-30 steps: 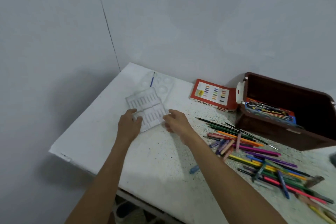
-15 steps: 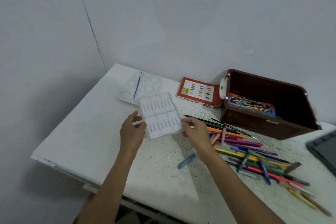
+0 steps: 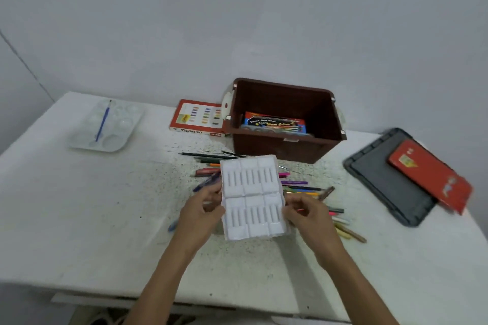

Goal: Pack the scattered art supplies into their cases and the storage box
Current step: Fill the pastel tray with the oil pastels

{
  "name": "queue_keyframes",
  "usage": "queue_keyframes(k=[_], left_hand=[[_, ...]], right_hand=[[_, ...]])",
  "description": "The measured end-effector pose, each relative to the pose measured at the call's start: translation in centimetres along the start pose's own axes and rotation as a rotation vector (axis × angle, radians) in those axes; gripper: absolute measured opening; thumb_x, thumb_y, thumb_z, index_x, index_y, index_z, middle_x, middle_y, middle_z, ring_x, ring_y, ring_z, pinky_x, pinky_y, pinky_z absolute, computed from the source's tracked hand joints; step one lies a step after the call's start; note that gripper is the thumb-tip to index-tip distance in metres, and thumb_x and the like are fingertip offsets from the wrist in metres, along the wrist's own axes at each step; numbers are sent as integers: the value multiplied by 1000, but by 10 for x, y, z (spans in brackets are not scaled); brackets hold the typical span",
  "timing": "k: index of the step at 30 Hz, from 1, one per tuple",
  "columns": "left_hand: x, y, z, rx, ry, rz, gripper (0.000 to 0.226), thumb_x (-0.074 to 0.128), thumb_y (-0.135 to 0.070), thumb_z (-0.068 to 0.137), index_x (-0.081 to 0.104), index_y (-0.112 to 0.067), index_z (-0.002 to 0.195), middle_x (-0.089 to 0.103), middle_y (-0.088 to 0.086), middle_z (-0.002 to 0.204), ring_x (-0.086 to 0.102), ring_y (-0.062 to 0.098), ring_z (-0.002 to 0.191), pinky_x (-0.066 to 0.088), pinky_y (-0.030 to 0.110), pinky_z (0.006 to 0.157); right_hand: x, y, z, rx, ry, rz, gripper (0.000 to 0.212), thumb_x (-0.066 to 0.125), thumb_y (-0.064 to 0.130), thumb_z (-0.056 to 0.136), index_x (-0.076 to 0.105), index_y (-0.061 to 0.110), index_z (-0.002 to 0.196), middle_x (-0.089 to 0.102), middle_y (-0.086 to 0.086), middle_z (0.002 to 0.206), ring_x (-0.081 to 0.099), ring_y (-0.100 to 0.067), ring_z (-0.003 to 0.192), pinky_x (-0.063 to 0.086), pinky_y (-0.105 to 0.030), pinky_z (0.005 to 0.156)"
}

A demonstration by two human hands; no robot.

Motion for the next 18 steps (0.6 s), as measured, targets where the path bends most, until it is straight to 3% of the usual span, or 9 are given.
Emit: queue_keyframes(k=[4, 8, 13, 16, 18], left_hand=[[38, -6, -7, 14, 48, 86, 45, 64, -9, 91, 55, -38, 123, 63, -12, 102, 59, -1, 92, 46, 16, 70], [58, -9, -18, 34, 10, 150, 43, 62, -12, 92, 50, -40, 124, 59, -11, 103, 58, 0, 89, 43, 10, 61], [65, -16, -40, 95, -5, 128, 37, 58, -18, 96, 48, -44, 120, 57, -14, 107, 57, -2, 91, 45, 4, 57], [61, -15, -47, 102, -1, 86, 31, 57, -20, 97, 54, -40, 120, 61, -14, 107, 60, -6, 89, 45, 4, 62], [58, -11, -50, 111, 9, 83, 28, 55, -20, 98, 55, -37, 121, 63, -15, 105, 60, -8, 92, 47, 10, 68]], right_hand=[[-27, -24, -9, 17, 26, 2, 38, 59, 0, 92, 72, 35, 100, 71, 5, 86, 66, -24, 88, 56, -42, 79], [-39, -37, -16, 12, 1, 39, 37, 60, 3, 93, 71, 38, 100, 70, 12, 86, 64, -14, 84, 53, -28, 70], [-46, -41, -28, 17, -37, 124, 36, 53, 6, 98, 71, 37, 100, 73, 18, 96, 68, -8, 91, 58, -35, 81], [-49, -42, -38, 33, -51, 219, 35, 50, 7, 100, 74, 31, 94, 73, 9, 86, 68, -16, 83, 56, -28, 76], [-49, -44, -43, 41, -60, 260, 35, 49, 11, 101, 74, 32, 89, 72, 0, 84, 67, -20, 80, 53, -31, 75]])
Point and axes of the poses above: each hand's wrist, its own z-axis towards the middle knuckle, its own x-axis out of the palm, y = z × x, the point moved 4 cm from there along z, towards the middle knuckle
